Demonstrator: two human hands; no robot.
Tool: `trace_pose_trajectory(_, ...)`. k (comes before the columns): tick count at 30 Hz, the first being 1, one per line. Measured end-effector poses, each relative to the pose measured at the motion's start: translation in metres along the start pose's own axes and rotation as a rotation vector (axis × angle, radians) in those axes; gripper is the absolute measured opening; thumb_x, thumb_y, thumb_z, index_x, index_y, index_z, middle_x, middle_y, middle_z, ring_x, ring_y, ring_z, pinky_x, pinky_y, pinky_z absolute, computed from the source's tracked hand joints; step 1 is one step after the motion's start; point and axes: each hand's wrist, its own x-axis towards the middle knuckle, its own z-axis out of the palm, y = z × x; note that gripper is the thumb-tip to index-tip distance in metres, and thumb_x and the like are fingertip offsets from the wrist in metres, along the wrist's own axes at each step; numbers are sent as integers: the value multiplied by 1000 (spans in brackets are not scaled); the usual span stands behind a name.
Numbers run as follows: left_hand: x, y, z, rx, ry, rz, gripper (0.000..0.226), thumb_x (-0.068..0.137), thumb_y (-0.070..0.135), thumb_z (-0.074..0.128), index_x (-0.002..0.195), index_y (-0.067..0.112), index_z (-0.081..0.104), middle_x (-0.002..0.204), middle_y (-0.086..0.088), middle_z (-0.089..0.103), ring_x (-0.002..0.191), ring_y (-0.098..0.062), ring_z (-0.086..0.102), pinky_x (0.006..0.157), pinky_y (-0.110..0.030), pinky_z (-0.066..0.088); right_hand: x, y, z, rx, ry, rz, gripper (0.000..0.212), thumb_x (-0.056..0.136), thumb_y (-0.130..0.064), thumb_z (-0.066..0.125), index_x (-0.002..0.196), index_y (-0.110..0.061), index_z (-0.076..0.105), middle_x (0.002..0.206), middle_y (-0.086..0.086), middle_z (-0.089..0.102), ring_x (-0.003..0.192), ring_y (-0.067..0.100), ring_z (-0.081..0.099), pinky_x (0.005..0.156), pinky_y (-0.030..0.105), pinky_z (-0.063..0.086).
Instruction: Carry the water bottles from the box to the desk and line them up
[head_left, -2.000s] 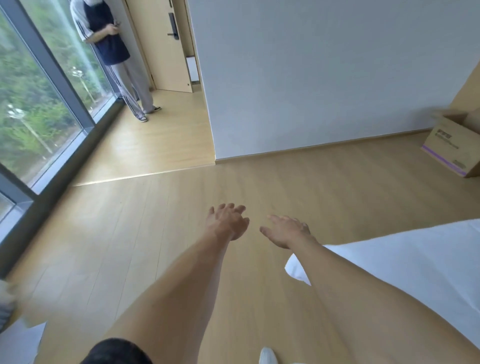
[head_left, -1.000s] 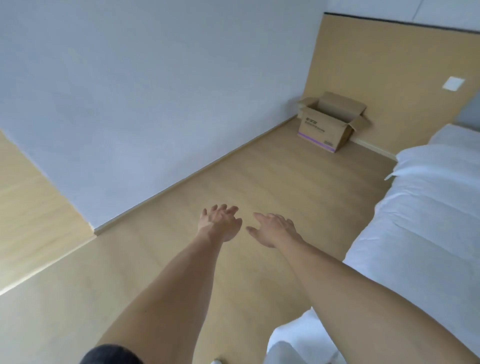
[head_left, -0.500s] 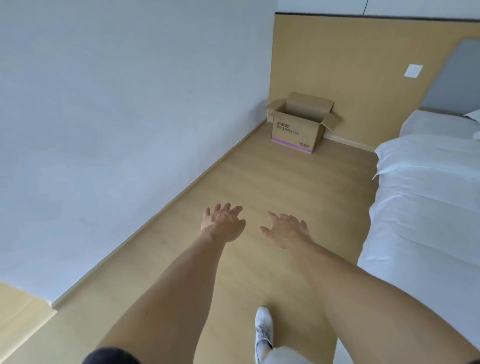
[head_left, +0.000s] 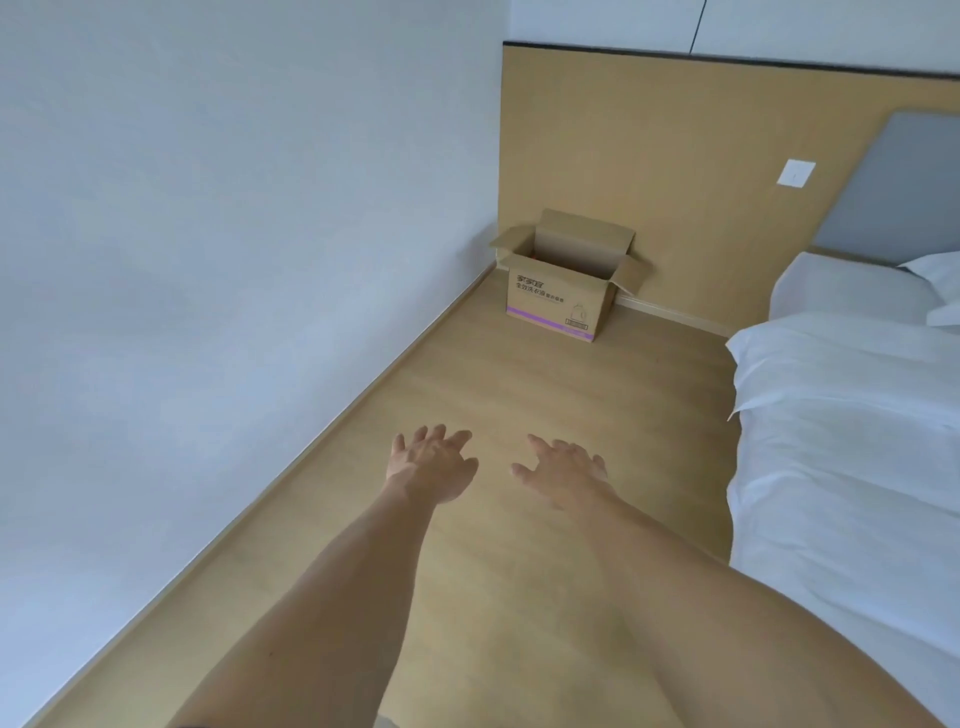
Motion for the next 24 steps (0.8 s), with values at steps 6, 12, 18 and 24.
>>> trace_pose_trajectory(6, 104, -1, -37, 21, 16, 75, 55, 104, 47, 29, 158, 37, 23, 162, -2, 27, 151, -24, 19, 123, -51, 10, 85, -3, -33, 26, 16, 73, 67, 97, -64, 32, 157, -36, 20, 160, 5, 31, 147, 26, 26, 116, 49, 20)
trace_pose_trajectory(12, 226, -11, -80, 46, 7, 178, 55, 104, 48, 30, 157, 38, 23, 162, -1, 27, 151, -25, 19, 123, -51, 10, 185, -24, -81, 59, 32, 162, 67, 97, -64, 31, 158, -37, 18, 161, 5, 29, 149, 26, 24, 117, 49, 19)
trace_pose_trajectory(18, 336, -29, -133, 58, -25, 254, 55, 104, 48, 30, 158, 38, 23, 163, -2, 26, 151, -26, 18, 123, -51, 9, 275, -53, -135, 100, 42, 243, 66, 97, -64, 32, 157, -40, 16, 160, 4, 31, 147, 26, 28, 117, 48, 22)
trace_pose_trajectory(24, 423, -23, -167, 73, -42, 319, 56, 103, 48, 31, 157, 36, 25, 164, -2, 25, 151, -28, 19, 123, -51, 9, 344, -59, -173, 136, 65, 297, 65, 98, -63, 34, 157, -40, 18, 160, 4, 32, 148, 27, 27, 118, 48, 20)
